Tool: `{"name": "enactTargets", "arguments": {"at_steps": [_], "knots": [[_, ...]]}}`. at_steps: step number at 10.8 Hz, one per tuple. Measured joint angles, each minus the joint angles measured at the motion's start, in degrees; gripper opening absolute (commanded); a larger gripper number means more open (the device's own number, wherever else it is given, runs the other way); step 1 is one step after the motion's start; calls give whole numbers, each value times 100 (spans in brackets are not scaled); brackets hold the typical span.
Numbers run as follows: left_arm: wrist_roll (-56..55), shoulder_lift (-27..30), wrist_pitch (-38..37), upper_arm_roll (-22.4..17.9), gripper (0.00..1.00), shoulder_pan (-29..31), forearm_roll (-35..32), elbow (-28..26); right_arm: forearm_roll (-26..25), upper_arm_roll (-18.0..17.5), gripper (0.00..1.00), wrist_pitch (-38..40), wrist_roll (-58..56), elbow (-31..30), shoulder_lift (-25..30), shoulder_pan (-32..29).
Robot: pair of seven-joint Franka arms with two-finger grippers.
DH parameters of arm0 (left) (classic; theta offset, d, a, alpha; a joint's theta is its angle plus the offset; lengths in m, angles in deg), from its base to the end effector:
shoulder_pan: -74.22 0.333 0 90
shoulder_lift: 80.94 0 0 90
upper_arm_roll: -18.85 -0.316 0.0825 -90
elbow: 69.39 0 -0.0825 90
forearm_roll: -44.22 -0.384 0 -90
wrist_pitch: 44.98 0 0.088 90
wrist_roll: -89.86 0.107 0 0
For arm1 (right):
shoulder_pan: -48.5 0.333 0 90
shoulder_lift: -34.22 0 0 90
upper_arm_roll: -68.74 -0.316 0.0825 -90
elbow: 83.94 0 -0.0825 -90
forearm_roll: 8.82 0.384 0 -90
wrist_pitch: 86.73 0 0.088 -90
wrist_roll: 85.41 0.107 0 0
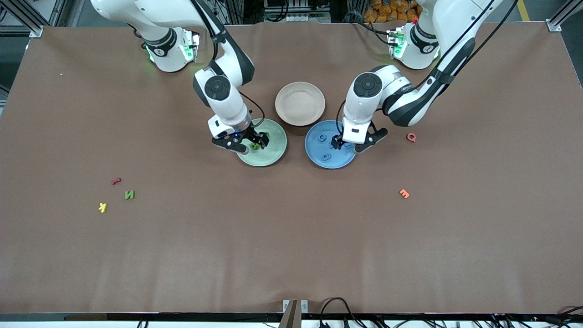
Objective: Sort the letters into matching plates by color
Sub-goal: 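Release the green B into the green plate while the left releases m, then raise the left gripper away to rest while the right gripper reaches green N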
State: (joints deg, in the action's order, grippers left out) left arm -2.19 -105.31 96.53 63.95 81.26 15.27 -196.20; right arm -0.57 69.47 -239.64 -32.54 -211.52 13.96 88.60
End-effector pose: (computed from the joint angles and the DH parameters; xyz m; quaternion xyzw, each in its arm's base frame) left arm 0.4281 -0.3415 0.2370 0.9577 0.2876 0.0069 0.0012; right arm 0.4340 0.3506 0.2208 -0.9823 0.1787 -0.0066 0.0550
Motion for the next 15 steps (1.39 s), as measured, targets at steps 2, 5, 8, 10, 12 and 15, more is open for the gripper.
{"name": "enactTargets", "arguments": {"at_steps": [2,5,8,10,12,15], "knots": [[140,0,-143,-31,100,16,-3,245,-1,44,100,194,-390,146,-3,-373],[803,1,-199,-214,100,80,-12,559,-11,64,100,301,-1507,266,-6,-1120],[1596,1,-899,-343,100,158,-13,1092,-83,73,100,309,-2859,276,-9,-1795],[2004,-2,-1056,-398,100,245,-13,1270,-427,81,100,323,-3459,278,-12,-2342],[2397,-17,-1076,-424,100,328,-13,1277,-848,85,100,437,-3830,280,-15,-2929],[3073,-13,-1453,-425,100,408,-19,1314,-1335,85,100,518,-4213,292,-80,-3697]]}}
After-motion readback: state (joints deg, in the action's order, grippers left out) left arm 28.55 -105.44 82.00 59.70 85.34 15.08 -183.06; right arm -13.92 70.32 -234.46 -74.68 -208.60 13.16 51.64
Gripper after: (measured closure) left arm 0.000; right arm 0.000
